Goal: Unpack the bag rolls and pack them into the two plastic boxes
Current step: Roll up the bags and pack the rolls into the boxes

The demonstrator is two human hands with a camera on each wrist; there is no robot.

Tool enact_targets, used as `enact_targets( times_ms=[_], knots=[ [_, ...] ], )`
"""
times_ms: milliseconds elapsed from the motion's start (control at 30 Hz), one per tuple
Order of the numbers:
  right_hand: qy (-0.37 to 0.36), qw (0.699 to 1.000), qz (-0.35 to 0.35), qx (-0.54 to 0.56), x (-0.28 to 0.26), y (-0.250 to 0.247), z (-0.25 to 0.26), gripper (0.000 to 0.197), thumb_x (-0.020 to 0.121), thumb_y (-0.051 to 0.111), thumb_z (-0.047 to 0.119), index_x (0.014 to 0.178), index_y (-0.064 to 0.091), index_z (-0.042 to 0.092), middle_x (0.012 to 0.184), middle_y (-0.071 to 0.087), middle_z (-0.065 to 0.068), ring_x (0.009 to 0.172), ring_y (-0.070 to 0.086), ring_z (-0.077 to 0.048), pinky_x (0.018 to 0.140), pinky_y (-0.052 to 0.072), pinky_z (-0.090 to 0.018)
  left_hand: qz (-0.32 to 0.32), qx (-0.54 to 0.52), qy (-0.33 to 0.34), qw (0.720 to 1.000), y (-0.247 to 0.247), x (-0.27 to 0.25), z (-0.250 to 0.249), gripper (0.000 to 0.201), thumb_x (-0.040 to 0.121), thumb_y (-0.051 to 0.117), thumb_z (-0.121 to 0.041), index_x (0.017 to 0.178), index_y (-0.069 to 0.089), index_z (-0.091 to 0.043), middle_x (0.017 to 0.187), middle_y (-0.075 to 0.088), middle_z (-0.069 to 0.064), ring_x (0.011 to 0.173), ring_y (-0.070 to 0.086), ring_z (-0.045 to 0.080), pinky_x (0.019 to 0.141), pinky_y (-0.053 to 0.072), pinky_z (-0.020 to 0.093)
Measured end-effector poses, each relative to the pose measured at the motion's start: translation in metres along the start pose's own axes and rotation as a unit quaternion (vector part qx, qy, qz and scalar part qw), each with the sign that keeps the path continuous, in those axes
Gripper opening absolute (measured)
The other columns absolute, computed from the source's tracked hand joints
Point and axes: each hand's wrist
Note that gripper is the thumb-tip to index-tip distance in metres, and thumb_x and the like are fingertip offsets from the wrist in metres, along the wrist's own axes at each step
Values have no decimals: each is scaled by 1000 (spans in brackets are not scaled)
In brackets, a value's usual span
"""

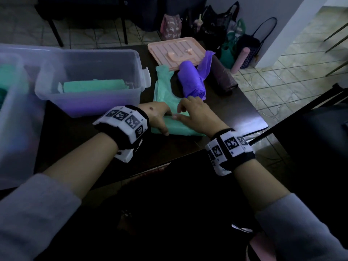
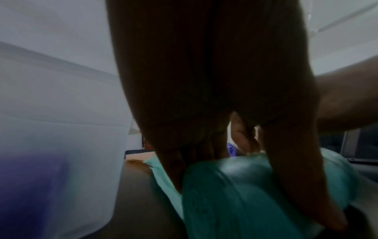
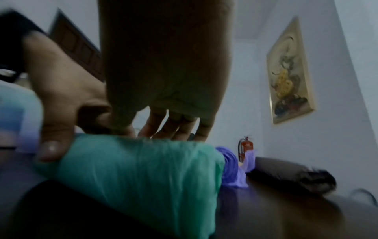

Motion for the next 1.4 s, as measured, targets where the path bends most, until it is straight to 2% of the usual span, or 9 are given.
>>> enact_targets(
  times_ms=[133,267,367,567,733,867,1067,1233,1400],
  knots=[
    [-19,996,64,-54,-13,-3,15,72,63,81,45,122,52,15,117,50,-6,112,44,-22,92,40,-37,15,1,2,1000,-4,7,3,55,71,79,-29,120,59,-12,104,63,2,92,59,18,79,48,27],
    [-9,992,100,-75,-14,0,15,84,68,81,32,139,40,14,130,45,-9,121,41,-26,100,37,-36,7,-2,-9,1000,-6,8,6,61,77,74,-31,131,52,-13,129,56,7,115,54,22,97,44,30],
    [-6,991,114,-71,-12,4,12,77,77,71,19,143,33,11,136,40,-12,125,38,-29,104,33,-36,-79,12,-2,997,-7,3,6,75,73,78,-33,138,45,-15,144,39,7,133,37,23,109,32,32],
    [23,989,145,-23,-5,1,9,70,85,60,12,147,28,17,137,40,-12,130,34,-28,106,28,-32,-115,-9,8,993,-4,-8,-2,53,79,73,-23,129,56,-18,128,57,6,117,52,20,82,34,21],
    [39,985,161,41,-4,0,10,74,81,66,17,143,25,17,134,48,-13,123,45,-27,99,36,-30,-83,17,-2,996,-5,-9,0,63,71,80,-21,129,55,-18,127,57,5,115,53,20,84,37,21],
    [32,988,132,74,-11,6,12,61,72,79,28,120,45,11,116,57,-9,107,54,-23,80,38,-24,-11,-1,7,1000,-11,-11,5,56,73,79,-22,126,59,-17,122,63,1,110,57,15,86,40,18],
    [57,978,185,73,-11,-1,11,57,70,78,43,118,60,20,109,53,1,102,52,-15,86,42,-26,80,-45,13,996,-10,-9,13,49,78,74,-22,124,60,-16,119,65,2,107,60,14,101,44,27],
    [72,970,201,114,-8,-5,5,60,73,75,45,125,56,24,114,58,2,109,54,-15,98,43,-28,-10,-88,10,996,-11,-17,16,57,73,78,-22,126,58,-15,111,60,-2,110,55,12,92,42,22],
    [86,961,226,134,0,-13,3,39,79,71,42,108,58,20,102,59,3,96,55,-14,87,43,-28,-101,-49,6,994,-6,-20,9,41,77,75,-18,116,65,-17,118,65,1,107,60,13,87,43,22]
  ],
)
Point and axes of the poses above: each hand's wrist, its own x-axis towards the middle knuckle, its own y-axis out of the palm, z = x × y
